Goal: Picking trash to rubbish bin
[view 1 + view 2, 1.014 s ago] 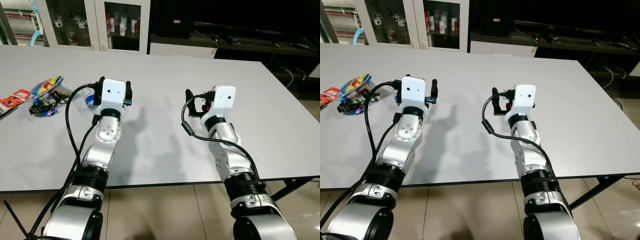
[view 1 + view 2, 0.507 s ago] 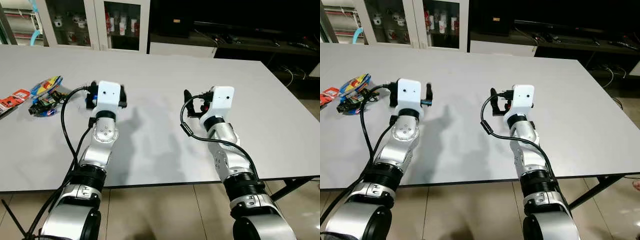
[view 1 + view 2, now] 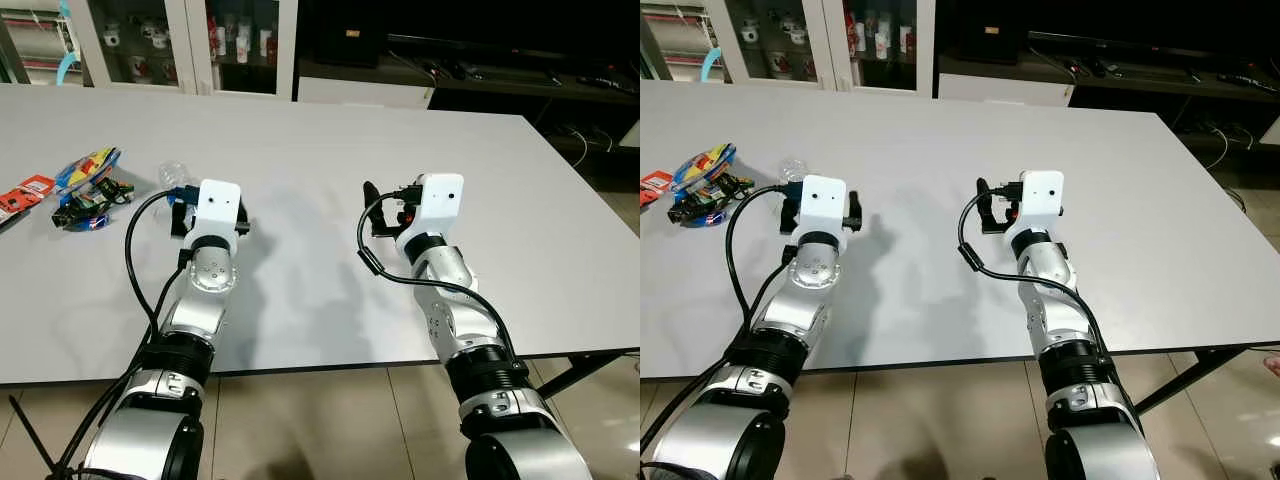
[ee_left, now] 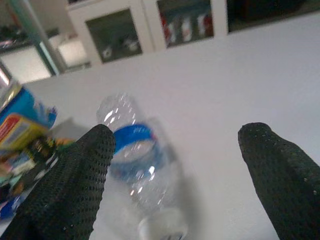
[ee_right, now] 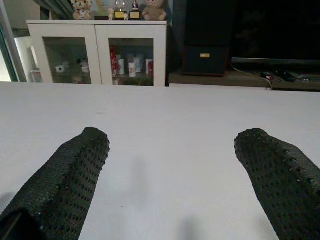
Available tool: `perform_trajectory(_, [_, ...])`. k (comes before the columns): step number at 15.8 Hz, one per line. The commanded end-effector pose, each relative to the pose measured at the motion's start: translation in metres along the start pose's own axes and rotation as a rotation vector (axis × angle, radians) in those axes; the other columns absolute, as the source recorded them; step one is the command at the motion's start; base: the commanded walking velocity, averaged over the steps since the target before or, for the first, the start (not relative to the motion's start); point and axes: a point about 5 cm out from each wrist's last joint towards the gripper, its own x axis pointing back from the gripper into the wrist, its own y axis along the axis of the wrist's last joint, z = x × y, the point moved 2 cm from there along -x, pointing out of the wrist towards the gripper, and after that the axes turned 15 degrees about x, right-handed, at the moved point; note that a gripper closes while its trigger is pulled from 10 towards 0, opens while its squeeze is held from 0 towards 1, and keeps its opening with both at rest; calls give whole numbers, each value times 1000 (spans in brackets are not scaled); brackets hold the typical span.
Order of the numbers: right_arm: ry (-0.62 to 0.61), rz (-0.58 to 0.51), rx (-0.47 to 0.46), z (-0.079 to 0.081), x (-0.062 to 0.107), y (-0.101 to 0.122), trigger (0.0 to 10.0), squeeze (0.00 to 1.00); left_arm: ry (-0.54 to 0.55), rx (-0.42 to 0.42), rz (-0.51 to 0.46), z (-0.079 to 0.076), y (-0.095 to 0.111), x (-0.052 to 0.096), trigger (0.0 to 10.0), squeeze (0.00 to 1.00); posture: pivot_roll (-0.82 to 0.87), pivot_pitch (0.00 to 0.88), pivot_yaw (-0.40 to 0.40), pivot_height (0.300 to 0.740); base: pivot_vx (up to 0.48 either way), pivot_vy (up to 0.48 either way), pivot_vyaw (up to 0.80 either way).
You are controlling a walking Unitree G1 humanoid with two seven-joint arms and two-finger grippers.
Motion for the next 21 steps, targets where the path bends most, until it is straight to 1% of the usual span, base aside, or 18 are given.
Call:
perform_trajectory(1, [-1,14,-4,-2,2,-3,10000,0,47,-36,32,4,-4,-1,10000,0,-59,27,-113,740,0,0,0])
perform_trajectory(2, [3,15,-4,-2,2,-4,10000,0,65,-55,40,7,-6,-1,10000,0,-57,28,-114,740,0,0,0])
perform_trajectory(4, [5,16,-3,-1,2,-4,10000,0,70,-56,45,8,-7,-1,10000,0,-57,28,-114,740,0,0,0])
perform_trajectory(6, [8,15,-3,-1,2,-4,10000,0,90,-73,77,11,-14,1,10000,0,-59,30,-114,740,0,0,0])
perform_trajectory(10, [13,14,-3,-1,2,-4,10000,0,90,-79,96,9,-19,4,10000,0,-57,30,-115,740,0,0,0])
perform_trajectory(11, [29,15,-8,2,2,-4,10000,0,87,-77,98,9,-19,4,10000,0,-59,30,-113,740,0,0,0])
perform_trajectory(13, [111,8,-25,13,4,-3,10000,0,83,-75,98,7,-19,4,10000,0,-60,32,-113,740,0,0,0])
perform_trajectory(14, [184,5,-29,23,6,-4,10000,0,82,-75,98,7,-19,4,10000,0,-60,32,-114,740,0,0,0])
perform_trajectory(15, [229,5,-27,28,8,-4,10000,0,81,-75,98,7,-19,4,10000,0,-59,33,-114,740,0,0,0])
perform_trajectory(16, [229,5,-27,28,8,-4,10000,0,81,-75,98,7,-19,4,10000,0,-59,33,-114,740,0,0,0])
perform_trajectory(17, [387,2,-23,46,15,-5,10000,0,81,-74,96,7,-18,4,10000,0,-58,33,-115,740,0,0,0])
perform_trajectory(20, [589,1,-43,63,29,-6,10000,0,82,-74,93,7,-17,4,10000,0,-59,32,-114,740,0,0,0])
perform_trajectory(21, [726,1,-54,72,42,-6,10000,0,80,-71,90,6,-16,4,10000,0,-59,33,-114,740,0,0,0])
